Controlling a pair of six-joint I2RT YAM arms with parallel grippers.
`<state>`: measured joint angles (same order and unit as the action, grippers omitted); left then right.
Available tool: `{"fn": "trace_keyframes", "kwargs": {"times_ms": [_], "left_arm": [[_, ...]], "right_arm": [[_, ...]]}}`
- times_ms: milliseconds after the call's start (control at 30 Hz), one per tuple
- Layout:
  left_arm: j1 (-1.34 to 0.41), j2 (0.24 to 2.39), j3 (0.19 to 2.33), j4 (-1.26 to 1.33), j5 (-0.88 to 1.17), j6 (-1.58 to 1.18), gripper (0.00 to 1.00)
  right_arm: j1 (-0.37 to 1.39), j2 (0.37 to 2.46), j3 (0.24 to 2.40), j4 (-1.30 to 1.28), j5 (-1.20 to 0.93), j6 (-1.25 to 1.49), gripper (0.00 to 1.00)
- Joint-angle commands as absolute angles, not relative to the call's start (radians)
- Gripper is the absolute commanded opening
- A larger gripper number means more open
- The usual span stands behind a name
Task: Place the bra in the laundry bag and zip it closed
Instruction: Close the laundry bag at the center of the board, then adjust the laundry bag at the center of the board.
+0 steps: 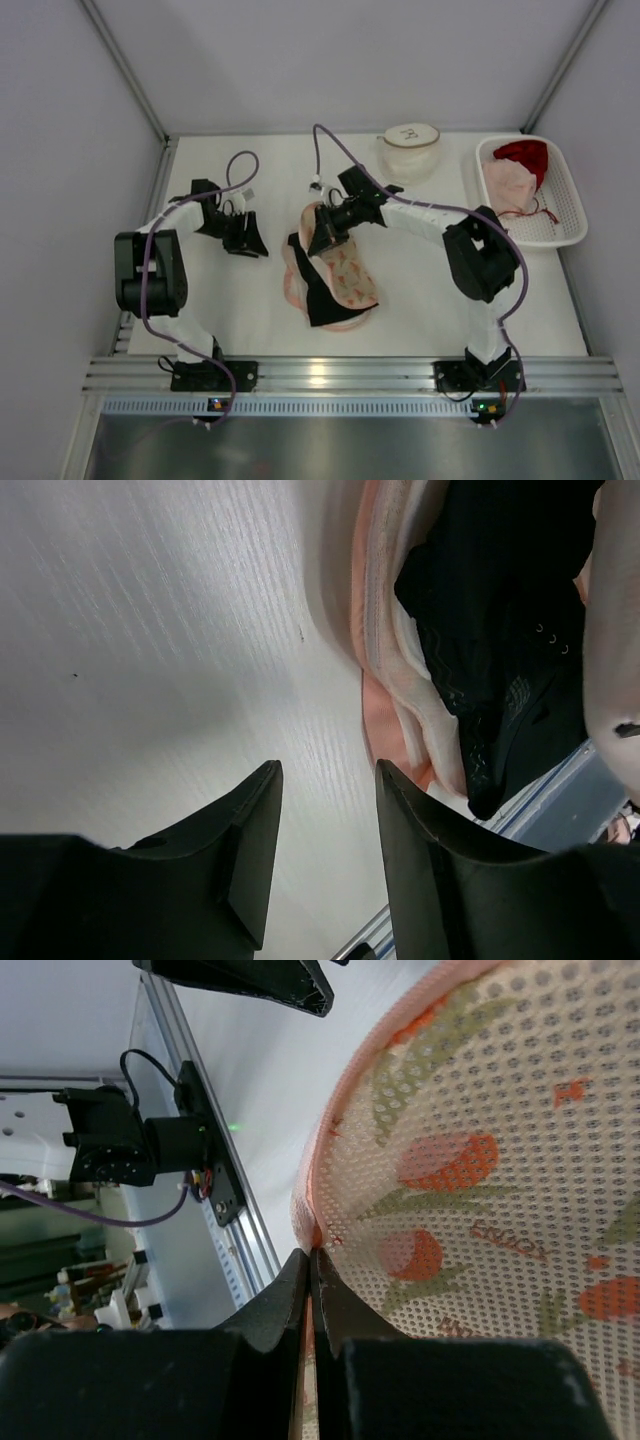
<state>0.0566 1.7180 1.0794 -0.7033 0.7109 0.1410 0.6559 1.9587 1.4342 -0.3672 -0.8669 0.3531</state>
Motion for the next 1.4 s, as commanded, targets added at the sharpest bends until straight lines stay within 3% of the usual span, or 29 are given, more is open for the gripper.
{"fn": "trace_keyframes", "kwargs": {"times_ms": [0, 133, 167, 267, 400, 533, 667, 700, 767, 933, 1367], "left_arm": [[0.057, 1.739, 1.104, -0.686, 0.761, 0.110, 0.48], [0.055, 1.761, 1.101, -0.687, 0.767, 0.092, 0.47], [0.057, 1.763, 1.103, -0.687, 0.769, 0.091, 0.47], [0.057, 1.741, 1.091, -0.689, 0.808, 0.104, 0.48], [0.061, 1.695, 1.059, -0.695, 0.888, 0.120, 0.51], [0.061, 1.658, 1.023, -0.710, 0.899, 0.135, 0.53], [0.051, 1.664, 1.006, -0.735, 0.864, 0.153, 0.54], [0.051, 1.673, 1.006, -0.738, 0.855, 0.152, 0.53], [0.049, 1.710, 1.003, -0.736, 0.857, 0.132, 0.51], [0.043, 1.801, 0.994, -0.739, 0.972, 0.109, 0.33], [-0.087, 1.976, 1.055, -0.631, 0.973, -0.026, 0.19]], "right_arm": [[0.704, 2.020, 1.448, -0.193, -0.867, 0.463, 0.00], [0.713, 2.100, 1.474, -0.192, -0.856, 0.472, 0.00], [0.713, 2.106, 1.480, -0.204, -0.856, 0.459, 0.14], [0.712, 2.091, 1.489, -0.227, -0.882, 0.439, 0.38], [0.684, 1.994, 1.502, -0.250, -0.923, 0.414, 0.52], [0.621, 1.876, 1.522, -0.413, -0.922, 0.289, 0.50], [0.572, 1.844, 1.483, -0.584, -0.819, 0.044, 0.35], [0.565, 1.841, 1.465, -0.598, -0.757, 0.010, 0.27], [0.558, 1.833, 1.387, -0.574, -0.717, -0.061, 0.23], [0.558, 1.884, 1.281, -0.476, -0.755, -0.029, 0.19], [0.601, 1.973, 1.217, -0.269, -0.828, 0.182, 0.19]]}}
